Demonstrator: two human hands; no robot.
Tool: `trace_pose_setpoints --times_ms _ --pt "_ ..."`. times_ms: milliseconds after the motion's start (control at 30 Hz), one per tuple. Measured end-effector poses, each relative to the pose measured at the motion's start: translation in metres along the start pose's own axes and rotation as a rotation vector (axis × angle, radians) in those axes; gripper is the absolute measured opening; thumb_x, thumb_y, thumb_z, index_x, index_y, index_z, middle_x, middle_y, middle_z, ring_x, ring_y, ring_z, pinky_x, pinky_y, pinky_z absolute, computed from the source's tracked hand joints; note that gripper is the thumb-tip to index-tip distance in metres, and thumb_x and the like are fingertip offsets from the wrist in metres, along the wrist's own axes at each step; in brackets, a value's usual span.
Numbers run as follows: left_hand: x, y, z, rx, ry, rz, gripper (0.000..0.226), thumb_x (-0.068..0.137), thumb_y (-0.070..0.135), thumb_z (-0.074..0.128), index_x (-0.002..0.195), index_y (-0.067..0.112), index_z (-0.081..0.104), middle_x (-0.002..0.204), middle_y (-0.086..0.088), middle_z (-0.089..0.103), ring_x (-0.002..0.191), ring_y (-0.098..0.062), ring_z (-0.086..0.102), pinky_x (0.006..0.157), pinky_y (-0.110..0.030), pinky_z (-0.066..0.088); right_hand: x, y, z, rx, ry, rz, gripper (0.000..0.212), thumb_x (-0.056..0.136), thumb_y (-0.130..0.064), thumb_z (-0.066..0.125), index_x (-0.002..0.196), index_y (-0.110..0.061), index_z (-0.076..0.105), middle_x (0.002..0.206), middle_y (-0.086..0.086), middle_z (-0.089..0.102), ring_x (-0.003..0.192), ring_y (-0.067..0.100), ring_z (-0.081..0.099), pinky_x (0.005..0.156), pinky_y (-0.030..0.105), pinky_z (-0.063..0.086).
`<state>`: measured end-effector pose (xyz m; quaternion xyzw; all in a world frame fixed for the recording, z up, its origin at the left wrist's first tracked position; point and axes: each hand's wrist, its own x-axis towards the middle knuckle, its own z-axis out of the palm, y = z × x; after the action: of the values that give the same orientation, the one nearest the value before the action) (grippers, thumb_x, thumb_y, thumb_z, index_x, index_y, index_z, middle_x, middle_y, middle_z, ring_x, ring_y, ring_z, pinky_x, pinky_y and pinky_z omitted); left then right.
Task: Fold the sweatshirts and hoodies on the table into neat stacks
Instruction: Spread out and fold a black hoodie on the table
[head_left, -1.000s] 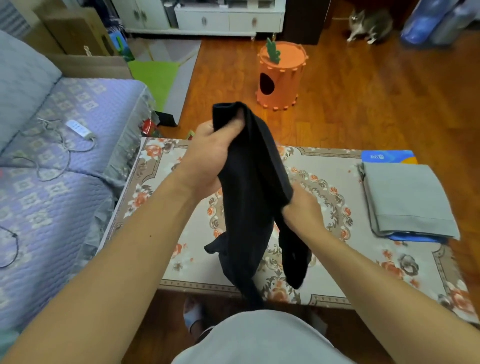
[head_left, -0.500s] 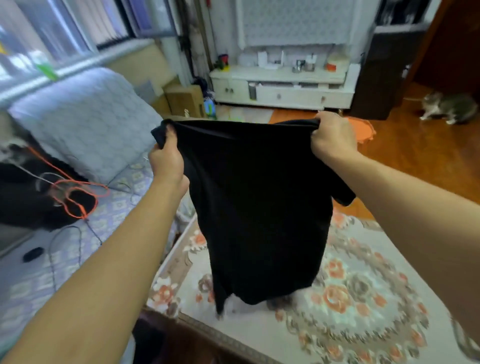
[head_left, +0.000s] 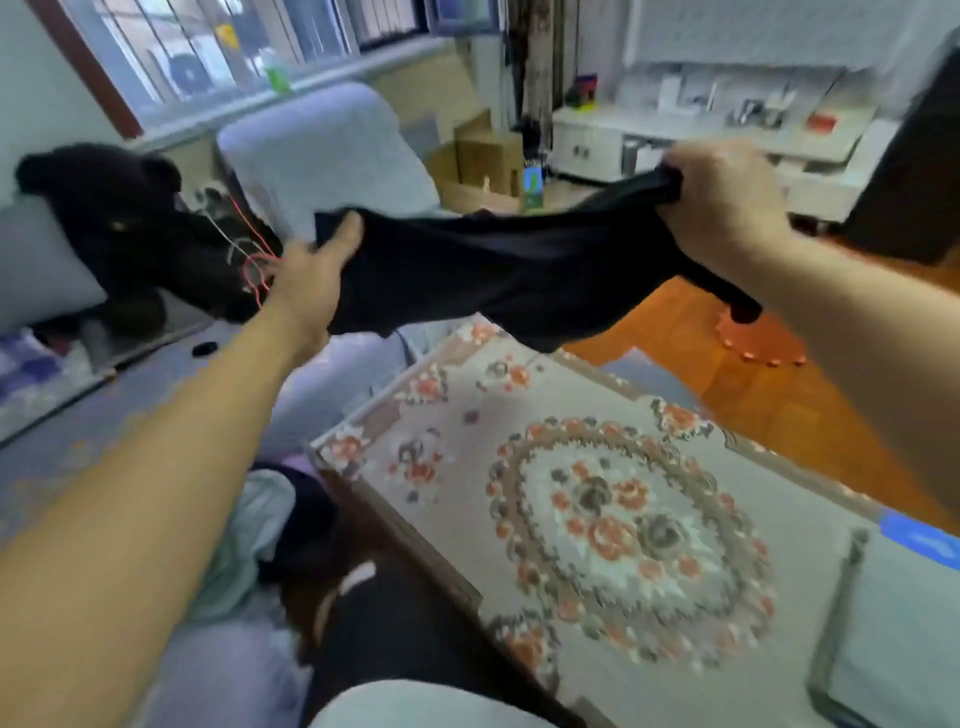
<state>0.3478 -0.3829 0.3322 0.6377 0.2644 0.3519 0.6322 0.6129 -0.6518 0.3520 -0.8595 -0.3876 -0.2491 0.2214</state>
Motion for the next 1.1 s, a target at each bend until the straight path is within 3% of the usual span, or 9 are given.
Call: trace_pose_setpoints --times_ms 100,200,267,333,500,667,867,1000,1100 --pt "-0.049 -0.080 0.021 0.411 -0.216 -0.146 0.048 0.088 0.055 0.073 0.103 0.009 0.074 0.104 -0.011 0.076 0.096 -0.029 0.072 0.092 -0.048 0.056 -0.088 0.038 0.037 -0.047 -0.180 -0.064 0.013 0.076 -0.004 0.067 0.087 -0.007 0.060 0.087 0.018 0.056 0.078 0.042 0.059 0.058 0.039 0.042" --pt "-0.108 -0.177 0.042 0.872 -0.577 -0.189 0.045 0.100 0.047 0.059 0.073 0.012 0.061 0.072 -0.009 0.062 0.070 -0.024 0.062 0.066 -0.038 0.044 -0.199 0.074 0.085 -0.057 -0.435 -0.114 0.012 0.075 -0.001 0.064 0.087 -0.006 0.065 0.092 0.018 0.058 0.081 0.040 0.060 0.058 0.032 0.039" --pt "-0.142 -0.248 0.050 1.093 -0.869 -0.267 0.032 0.101 0.035 0.059 0.072 0.022 0.054 0.081 -0.008 0.064 0.083 -0.032 0.065 0.069 -0.038 0.045 -0.275 0.098 0.124 -0.129 -0.685 -0.074 0.016 0.077 -0.004 0.059 0.089 -0.011 0.067 0.101 0.016 0.061 0.089 0.038 0.062 0.066 0.036 0.053" --pt "-0.166 -0.311 0.049 1.295 -0.997 -0.330 0.012 0.100 0.024 0.056 0.088 0.025 0.056 0.108 -0.007 0.068 0.103 -0.032 0.064 0.080 -0.039 0.049 -0.335 0.109 0.158 -0.195 -0.935 0.012 0.024 0.082 -0.007 0.057 0.099 -0.020 0.067 0.108 0.009 0.058 0.096 0.035 0.061 0.073 0.036 0.053" --pt "-0.218 -0.414 0.052 1.369 -0.978 -0.471 0.014 0.099 0.021 0.053 0.103 0.025 0.065 0.113 -0.003 0.065 0.101 -0.029 0.062 0.080 -0.040 0.051 -0.423 0.098 0.220 -0.240 -1.252 0.152 0.027 0.091 -0.008 0.053 0.112 -0.019 0.065 0.106 0.005 0.052 0.102 0.030 0.056 0.074 0.033 0.046" --pt "-0.228 -0.442 0.041 1.400 -0.988 -0.475 0.017 0.099 0.024 0.053 0.108 0.022 0.068 0.111 -0.003 0.063 0.102 -0.030 0.063 0.086 -0.043 0.055 -0.429 0.091 0.261 -0.119 -1.342 0.318 0.042 0.097 -0.008 0.040 0.137 -0.018 0.052 0.130 0.011 0.049 0.117 0.034 0.052 0.095 0.042 0.048" --pt "-0.204 -0.448 0.026 1.228 -0.984 -0.655 0.019 0.101 0.039 0.053 0.095 0.026 0.066 0.104 -0.003 0.068 0.095 -0.025 0.063 0.078 -0.035 0.050 -0.414 0.080 0.282 0.006 -1.374 0.499 0.046 0.099 -0.014 0.044 0.144 -0.021 0.048 0.141 0.010 0.046 0.123 0.033 0.053 0.103 0.041 0.046" --pt "-0.145 -0.458 0.033 1.170 -0.948 -0.708 0.050 0.095 0.064 0.050 0.129 0.028 0.061 0.132 -0.002 0.062 0.120 -0.026 0.059 0.102 -0.038 0.047 -0.393 0.065 0.309 0.099 -1.417 0.587 0.048 0.100 -0.019 0.048 0.147 -0.021 0.045 0.146 0.009 0.043 0.129 0.029 0.050 0.107 0.038 0.043" --pt "-0.080 -0.485 0.041 1.282 -0.837 -0.493 0.065 0.099 0.054 0.052 0.152 0.021 0.036 0.149 -0.014 0.042 0.133 -0.036 0.048 0.105 -0.045 0.044 -0.357 0.051 0.351 0.147 -1.332 0.605 0.048 0.100 -0.023 0.051 0.147 -0.018 0.046 0.146 0.012 0.044 0.130 0.031 0.050 0.107 0.039 0.043"
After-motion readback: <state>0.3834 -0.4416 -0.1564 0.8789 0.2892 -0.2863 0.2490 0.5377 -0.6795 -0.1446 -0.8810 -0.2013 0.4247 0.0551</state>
